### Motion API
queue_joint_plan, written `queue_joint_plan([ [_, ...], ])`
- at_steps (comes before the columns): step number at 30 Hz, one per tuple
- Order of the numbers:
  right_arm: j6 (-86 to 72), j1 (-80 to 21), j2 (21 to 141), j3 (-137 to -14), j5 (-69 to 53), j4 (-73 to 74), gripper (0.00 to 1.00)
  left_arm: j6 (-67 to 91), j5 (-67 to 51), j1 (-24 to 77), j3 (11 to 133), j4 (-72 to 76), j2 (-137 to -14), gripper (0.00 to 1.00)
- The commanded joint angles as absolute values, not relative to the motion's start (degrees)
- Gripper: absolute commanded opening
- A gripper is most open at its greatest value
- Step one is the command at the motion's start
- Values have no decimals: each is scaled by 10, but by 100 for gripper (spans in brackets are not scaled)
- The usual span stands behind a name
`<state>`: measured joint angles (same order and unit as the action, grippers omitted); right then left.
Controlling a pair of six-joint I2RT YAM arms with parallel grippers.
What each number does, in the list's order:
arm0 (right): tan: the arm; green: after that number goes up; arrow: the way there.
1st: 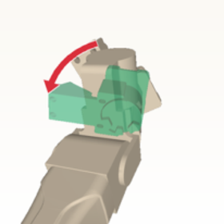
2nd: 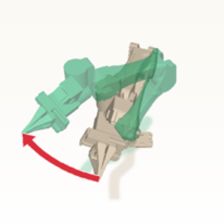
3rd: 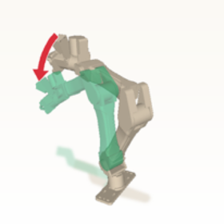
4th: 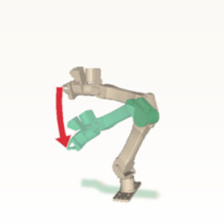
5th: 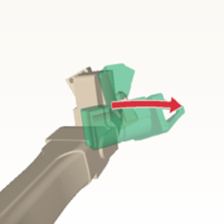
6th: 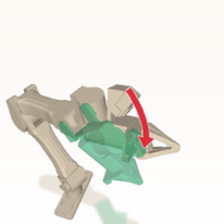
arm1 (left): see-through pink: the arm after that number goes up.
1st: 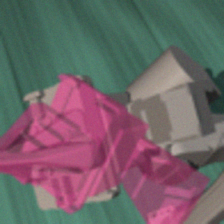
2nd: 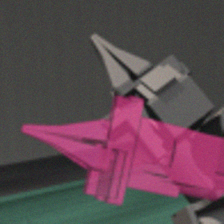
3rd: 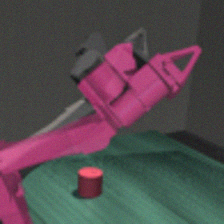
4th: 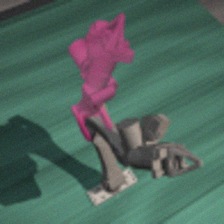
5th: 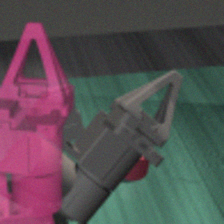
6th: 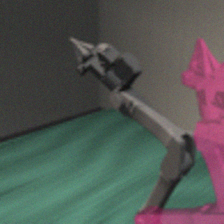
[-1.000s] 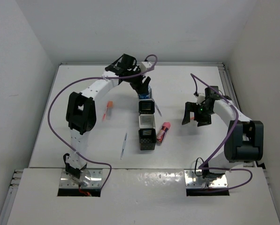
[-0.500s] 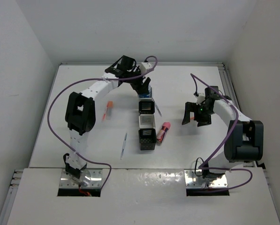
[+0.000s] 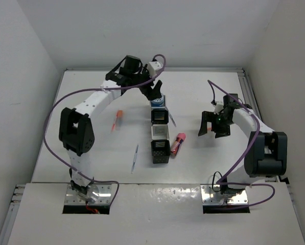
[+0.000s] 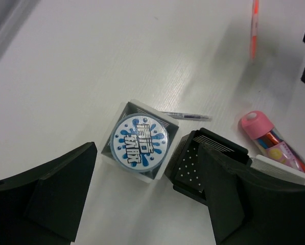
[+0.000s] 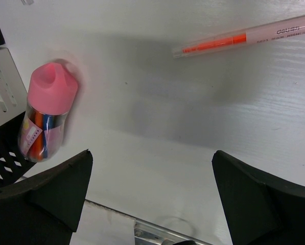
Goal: Sort the stationery into containers
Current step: Place the stationery into the container, then grab a piece of stationery with the left arm
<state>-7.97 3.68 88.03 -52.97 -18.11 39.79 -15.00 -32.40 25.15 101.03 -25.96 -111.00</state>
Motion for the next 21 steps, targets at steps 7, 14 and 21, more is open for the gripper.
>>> queue_joint_plan([
  [7,-72,40,828,-566,-183,412,98,-57,-152,247,967,-236,-917,74],
  [14,-52,40,806,-559,-156,411,98,28,34,200,826,-279,-824,41],
  [21,-51,40,799,-547,-98,387,90,41,61,157,726,-301,-847,51],
])
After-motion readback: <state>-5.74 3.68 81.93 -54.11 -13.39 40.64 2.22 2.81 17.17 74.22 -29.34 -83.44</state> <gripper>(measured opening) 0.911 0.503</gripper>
